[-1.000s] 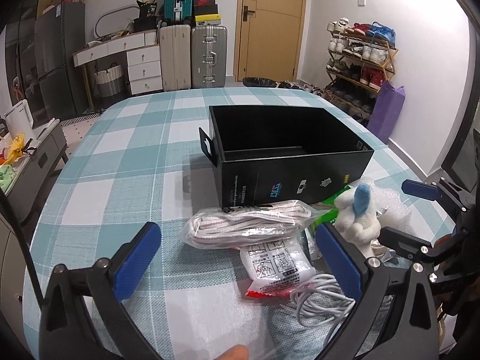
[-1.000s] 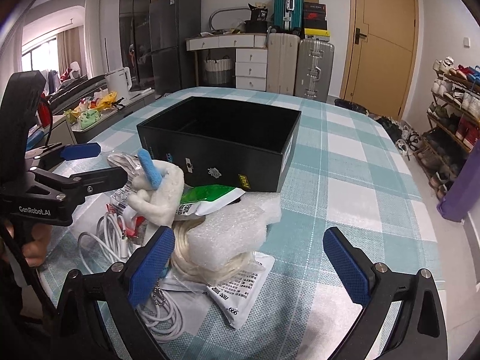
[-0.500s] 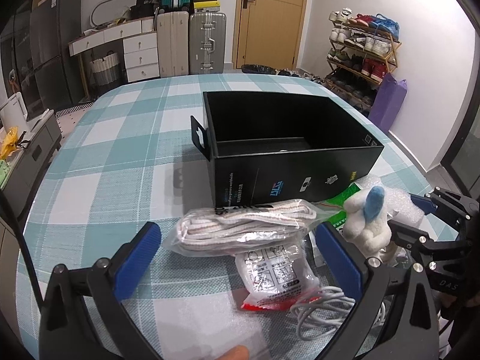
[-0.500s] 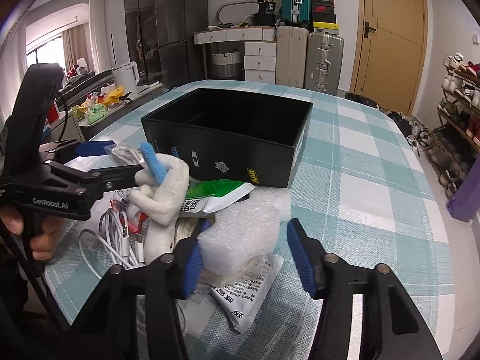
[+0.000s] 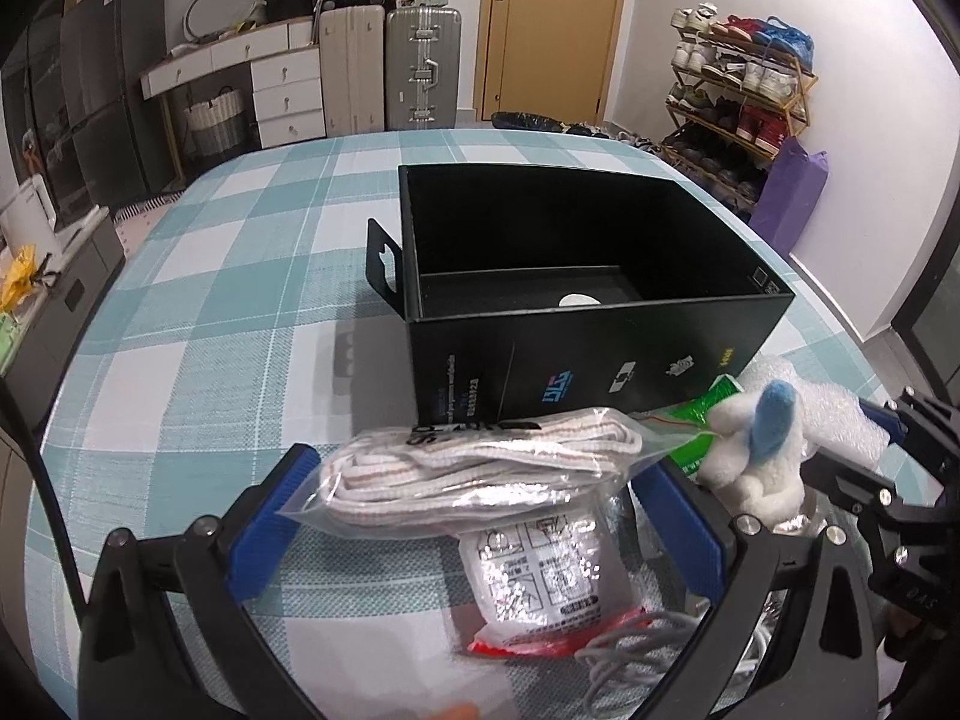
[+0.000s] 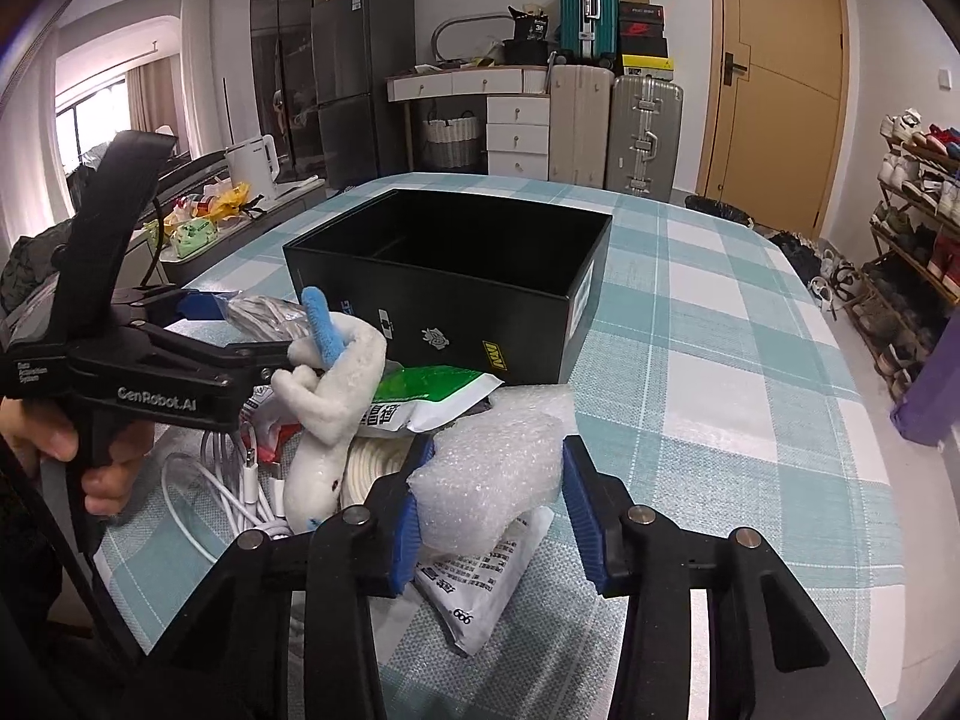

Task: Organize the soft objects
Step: 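Reach the left tool to the bagged white cable while the right tool reaches the bubble wrap, then close the left tool on the cable bag while the right tool grips the bubble wrap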

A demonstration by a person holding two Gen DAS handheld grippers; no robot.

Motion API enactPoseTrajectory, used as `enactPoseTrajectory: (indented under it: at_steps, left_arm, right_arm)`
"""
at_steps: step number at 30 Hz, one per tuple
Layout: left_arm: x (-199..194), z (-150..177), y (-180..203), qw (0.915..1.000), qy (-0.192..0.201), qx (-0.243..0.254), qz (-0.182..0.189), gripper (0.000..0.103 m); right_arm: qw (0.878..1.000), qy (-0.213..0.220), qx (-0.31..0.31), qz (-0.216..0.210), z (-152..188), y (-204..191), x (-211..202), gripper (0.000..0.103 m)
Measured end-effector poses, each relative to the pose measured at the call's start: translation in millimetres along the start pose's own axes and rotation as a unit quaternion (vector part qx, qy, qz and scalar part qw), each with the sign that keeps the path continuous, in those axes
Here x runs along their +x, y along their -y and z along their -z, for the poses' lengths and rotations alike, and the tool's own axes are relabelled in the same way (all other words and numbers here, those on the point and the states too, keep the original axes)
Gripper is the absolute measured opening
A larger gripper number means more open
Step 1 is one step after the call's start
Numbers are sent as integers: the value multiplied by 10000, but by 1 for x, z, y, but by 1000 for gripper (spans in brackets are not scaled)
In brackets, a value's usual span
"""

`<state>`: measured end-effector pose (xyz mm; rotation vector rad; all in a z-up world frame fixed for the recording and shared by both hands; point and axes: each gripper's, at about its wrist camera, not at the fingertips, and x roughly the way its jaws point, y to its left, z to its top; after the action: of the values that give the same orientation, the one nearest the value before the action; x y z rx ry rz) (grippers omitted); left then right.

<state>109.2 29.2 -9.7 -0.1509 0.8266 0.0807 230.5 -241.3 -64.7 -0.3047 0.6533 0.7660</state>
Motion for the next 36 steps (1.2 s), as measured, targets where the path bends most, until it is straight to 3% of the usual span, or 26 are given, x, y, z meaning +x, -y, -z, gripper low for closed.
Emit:
enactPoseTrajectory:
  at_steps: [7,8,9,12,16,18,20,25,26,27,32,36]
  left_arm:
    - [-5,4,-3,9998,113,9,137,79]
    - [-6,4,-4,9998,138,11,133,69]
    - [-6,5,-5,9998,150,3,110,52]
    - [-5,5,-11,9996,106,-47,263,40]
    - [-7,5,-14,9994,131,-63,301,42]
    - [-9,3,-14,9994,185,-71,273,58]
    - [-11,1,-12,9994,256,-17,229,66]
    - [-6,-3,-13,9993,255,0,263,65]
    - [-5,-3,-13,9992,275,7,279,62]
    - [-6,-3,-12,9990,311,36,327,52]
    - [-10,1,-14,9984,423,67,356,29]
    - [-19,4,-16,9974,564,89,445,19]
  right_arm:
    - [10000,77,-2,28,1,1,-5,43]
    - [10000,83,-3,24,2,0,-6,43]
    - [10000,94,-5,19,2,0,-7,43]
    - [9999,121,-21,33,2,-1,-9,43]
    - [9999,144,-52,56,2,-3,-13,43]
    - [9999,148,-57,60,2,-3,-15,43]
    - [9999,152,-55,60,2,-3,-15,43]
    - [9998,172,-84,41,1,-3,-17,43]
    - [9998,170,-88,35,0,-2,-17,43]
    - [9998,170,-90,35,0,-2,-17,43]
    - [9998,188,-84,40,-1,-2,-17,43]
    - [9997,223,-84,34,-1,-4,-19,43]
